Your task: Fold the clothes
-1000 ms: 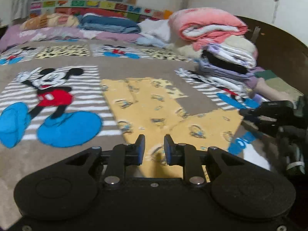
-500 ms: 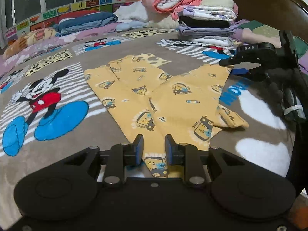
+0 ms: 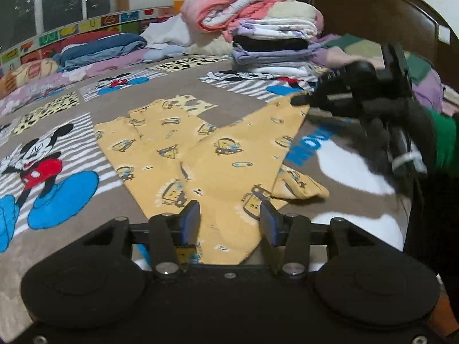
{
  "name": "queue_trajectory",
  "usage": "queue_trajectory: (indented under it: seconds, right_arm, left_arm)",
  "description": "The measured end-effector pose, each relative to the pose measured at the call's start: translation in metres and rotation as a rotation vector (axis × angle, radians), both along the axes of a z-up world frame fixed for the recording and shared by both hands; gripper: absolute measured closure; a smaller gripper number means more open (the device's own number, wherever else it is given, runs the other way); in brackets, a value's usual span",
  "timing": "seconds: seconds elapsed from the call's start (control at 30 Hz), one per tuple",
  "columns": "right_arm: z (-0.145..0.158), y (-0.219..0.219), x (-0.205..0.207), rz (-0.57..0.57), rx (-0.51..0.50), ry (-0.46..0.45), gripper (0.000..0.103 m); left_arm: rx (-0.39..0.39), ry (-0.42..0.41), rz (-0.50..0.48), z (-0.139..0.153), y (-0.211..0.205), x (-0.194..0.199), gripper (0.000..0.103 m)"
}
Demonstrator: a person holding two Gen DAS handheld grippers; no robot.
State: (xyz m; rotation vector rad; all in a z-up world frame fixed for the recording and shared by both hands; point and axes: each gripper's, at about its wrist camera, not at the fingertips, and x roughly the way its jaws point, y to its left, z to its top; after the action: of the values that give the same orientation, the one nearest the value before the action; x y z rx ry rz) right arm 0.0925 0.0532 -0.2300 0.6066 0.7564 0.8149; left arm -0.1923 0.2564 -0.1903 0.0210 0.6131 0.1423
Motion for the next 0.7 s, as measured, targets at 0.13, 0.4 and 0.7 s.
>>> queue_trajectory:
  seconds: [0.13, 0.4, 0.7]
  right_arm:
    - [0.014, 0.001, -0.006, 0.005, 0.026, -0.018, 0.096]
    - [0.033, 0.006, -0.012, 0.028, 0.025, -0.077, 0.096]
    - [0.026, 0.001, -0.012, 0.074, 0.101, -0.063, 0.096]
  left_arm:
    - [0.017, 0.020, -0.025, -0.002, -0.003, -0.002, 0.058]
    - [-0.023, -0.067, 0.223, 0.015, 0.039, -0.019, 0.068]
    - [-0.121, -0.146, 0.349, 0.023, 0.097, 0.003, 0.084]
